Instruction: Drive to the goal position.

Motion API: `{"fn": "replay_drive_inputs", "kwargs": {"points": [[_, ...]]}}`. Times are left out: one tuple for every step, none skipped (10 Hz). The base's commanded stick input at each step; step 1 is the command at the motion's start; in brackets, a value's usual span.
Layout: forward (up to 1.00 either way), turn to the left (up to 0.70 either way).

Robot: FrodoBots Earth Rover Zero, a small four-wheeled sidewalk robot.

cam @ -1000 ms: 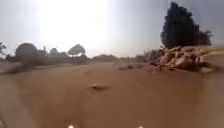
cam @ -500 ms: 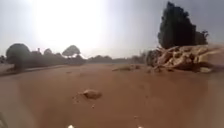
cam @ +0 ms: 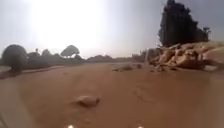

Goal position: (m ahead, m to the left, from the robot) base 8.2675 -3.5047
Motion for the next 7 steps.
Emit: {"fn": "replay_drive_inputs", "kwargs": {"points": [[0.7,0.0],[0.7,0.0],[0.7,0.0],[0.7,0.0],[0.7,0.0],[0.7,0.0],[0.7,0.0]]}}
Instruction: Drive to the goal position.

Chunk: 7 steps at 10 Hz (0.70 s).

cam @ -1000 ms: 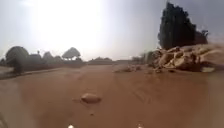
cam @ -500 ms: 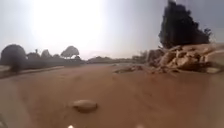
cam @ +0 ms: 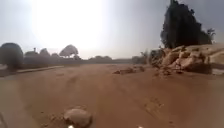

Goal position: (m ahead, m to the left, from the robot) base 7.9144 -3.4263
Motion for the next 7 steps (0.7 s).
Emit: {"fn": "replay_drive_inputs", "kwargs": {"points": [[0.7,0.0],[0.7,0.0],[0.7,0.0],[0.7,0.0],[0.7,0.0],[0.7,0.0],[0.7,0.0]]}}
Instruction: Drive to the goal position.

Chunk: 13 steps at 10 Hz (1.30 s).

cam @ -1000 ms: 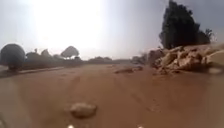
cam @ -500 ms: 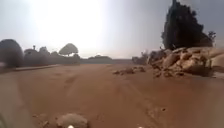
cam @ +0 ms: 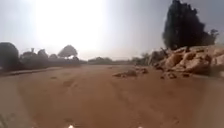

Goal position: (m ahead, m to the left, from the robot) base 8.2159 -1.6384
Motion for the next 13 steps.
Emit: {"fn": "replay_drive_inputs", "kwargs": {"points": [[0.7,0.0],[0.7,0.0],[0.7,0.0],[0.7,0.0],[0.7,0.0],[0.7,0.0],[0.7,0.0],[0.7,0.0],[0.7,0.0],[0.7,0.0],[0.7,0.0],[0.7,0.0],[0.7,0.0]]}}
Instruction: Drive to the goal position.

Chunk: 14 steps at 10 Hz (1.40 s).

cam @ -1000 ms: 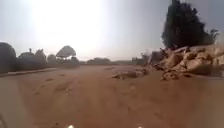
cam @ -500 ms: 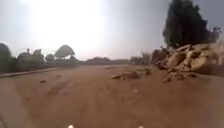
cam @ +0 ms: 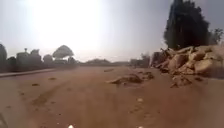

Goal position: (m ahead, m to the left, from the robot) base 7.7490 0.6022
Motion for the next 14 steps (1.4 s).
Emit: {"fn": "replay_drive_inputs", "kwargs": {"points": [[0.7,0.0],[0.7,0.06],[0.7,0.11],[0.7,0.14],[0.7,0.14],[0.7,0.14],[0.7,0.14],[0.7,0.14],[0.7,0.14],[0.7,0.14],[0.7,0.14],[0.7,0.14],[0.7,0.14],[0.7,0.0]]}}
